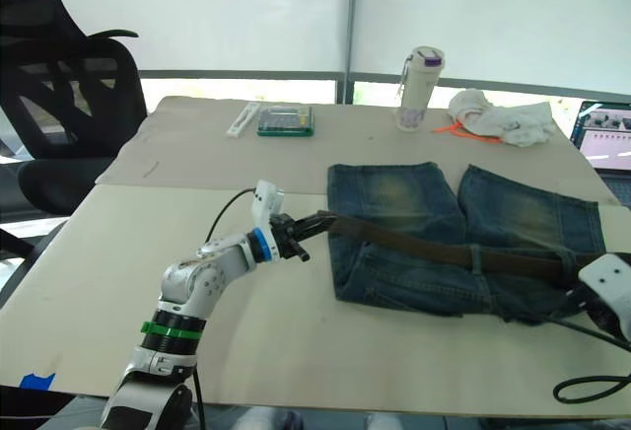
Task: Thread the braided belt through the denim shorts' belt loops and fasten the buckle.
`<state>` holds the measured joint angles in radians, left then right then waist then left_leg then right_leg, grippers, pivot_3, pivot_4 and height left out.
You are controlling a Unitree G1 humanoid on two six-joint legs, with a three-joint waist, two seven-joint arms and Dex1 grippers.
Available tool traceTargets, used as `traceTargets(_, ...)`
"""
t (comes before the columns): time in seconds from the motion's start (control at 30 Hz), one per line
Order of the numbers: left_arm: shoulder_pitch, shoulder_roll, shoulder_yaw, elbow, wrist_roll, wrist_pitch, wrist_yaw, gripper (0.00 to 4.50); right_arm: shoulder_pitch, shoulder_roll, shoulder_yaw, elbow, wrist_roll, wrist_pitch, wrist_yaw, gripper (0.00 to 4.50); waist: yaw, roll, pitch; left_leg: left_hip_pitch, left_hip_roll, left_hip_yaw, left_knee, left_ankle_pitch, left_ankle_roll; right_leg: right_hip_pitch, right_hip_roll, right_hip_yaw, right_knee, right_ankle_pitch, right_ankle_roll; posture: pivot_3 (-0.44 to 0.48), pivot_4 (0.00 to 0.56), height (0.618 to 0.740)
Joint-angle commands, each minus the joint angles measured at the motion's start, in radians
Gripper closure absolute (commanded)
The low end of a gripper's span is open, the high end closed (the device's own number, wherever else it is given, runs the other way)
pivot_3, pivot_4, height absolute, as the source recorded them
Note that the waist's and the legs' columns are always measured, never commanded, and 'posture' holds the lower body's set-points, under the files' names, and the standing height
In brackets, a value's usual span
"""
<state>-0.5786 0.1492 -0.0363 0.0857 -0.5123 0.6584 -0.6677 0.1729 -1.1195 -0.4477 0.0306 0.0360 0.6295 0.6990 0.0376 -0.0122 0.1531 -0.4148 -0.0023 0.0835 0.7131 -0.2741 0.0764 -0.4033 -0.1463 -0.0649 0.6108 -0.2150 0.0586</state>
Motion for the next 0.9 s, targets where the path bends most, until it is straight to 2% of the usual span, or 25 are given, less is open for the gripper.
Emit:
traceTargets(0.03, -0.021, -0.007, 0.004, -0.042, -0.019, 0.002, -0.005, 4.5, 0.051, -0.039, -0.151, -0.182, 0.167, 0.176, 0.218, 0.45, 0.0, 0.0, 0.0, 0.0, 0.0, 0.0, 0.0, 0.0, 0.0, 0.0, 0.0, 0.0, 0.0, 0.0, 0.0, 0.0, 0.15, 0.737)
traceTargets(0.1, -0.025, -0.013, 0.009, -0.044, -0.028, 0.011, -0.001, 4.5, -0.005, -0.017, -0.184, -0.258, 0.271, 0.269, 0.251, 0.45, -0.002, 0.0, 0.0, 0.0, 0.001, -0.001, 0.0, 0.0, 0.001, 0.0, 0.001, 0.0, 0.0, 0.0, 0.0, 0.0, 0.15, 0.737)
traceTargets(0.17, -0.027, -0.028, 0.011, -0.038, -0.036, 0.02, 0.009, 4.5, -0.15, 0.079, -0.156, -0.341, 0.426, 0.382, 0.218, 0.45, -0.012, -0.001, 0.001, 0.001, 0.001, -0.001, 0.0, -0.004, 0.007, 0.0, 0.001, 0.001, 0.0, 0.001, -0.001, 0.0, 0.15, 0.737)
traceTargets(0.27, -0.029, -0.049, 0.005, -0.041, -0.035, 0.027, 0.016, 4.5, -0.282, 0.215, -0.117, -0.437, 0.58, 0.52, 0.168, 0.45, -0.013, -0.002, 0.001, 0.0, 0.001, -0.004, 0.0, -0.004, 0.007, 0.0, 0.0, 0.0, 0.0, 0.001, -0.001, 0.0, 0.15, 0.737)
traceTargets(0.37, -0.035, -0.084, 0.028, -0.063, -0.071, 0.058, 0.042, 4.5, -0.402, 0.443, -0.119, -0.489, 0.742, 0.646, 0.051, 0.45, -0.007, -0.002, 0.001, -0.001, 0.001, -0.005, -0.001, -0.002, 0.003, 0.0, 0.0, -0.001, 0.0, 0.001, -0.001, 0.0, 0.15, 0.737)
traceTargets(0.43, -0.034, -0.108, 0.053, -0.08, -0.112, 0.089, 0.064, 4.5, -0.425, 0.59, -0.12, -0.487, 0.811, 0.695, -0.019, 0.45, 0.0, -0.001, 0.001, -0.001, 0.0, -0.006, 0.0, 0.001, -0.002, -0.001, 0.0, -0.001, 0.0, 0.001, -0.002, 0.0, 0.15, 0.737)
traceTargets(0.6, -0.021, -0.153, 0.106, -0.126, -0.206, 0.156, 0.111, 4.5, -0.429, 0.901, -0.104, -0.471, 0.914, 0.711, -0.213, 0.45, 0.001, 0.0, 0.0, -0.002, -0.001, -0.005, 0.0, 0.001, -0.001, -0.002, 0.0, -0.001, 0.001, 0.001, -0.002, 0.0, 0.15, 0.737)
traceTargets(0.73, -0.011, -0.174, 0.111, -0.152, -0.245, 0.184, 0.144, 4.5, -0.455, 1.087, -0.108, -0.451, 0.942, 0.629, -0.38, 0.45, -0.003, 0.0, 0.0, -0.002, -0.001, -0.005, 0.0, 0.001, -0.002, -0.002, 0.001, -0.001, 0.003, 0.001, -0.002, 0.0, 0.15, 0.737)
traceTargets(0.9, 0.001, -0.179, 0.1, -0.168, -0.256, 0.189, 0.162, 4.5, -0.484, 1.201, -0.154, -0.435, 1.063, 0.49, -0.481, 0.45, -0.011, 0.001, 0.0, -0.001, -0.002, -0.005, -0.001, 0.002, -0.003, -0.002, 0.002, -0.001, 0.003, 0.001, -0.001, 0.0, 0.15, 0.737)
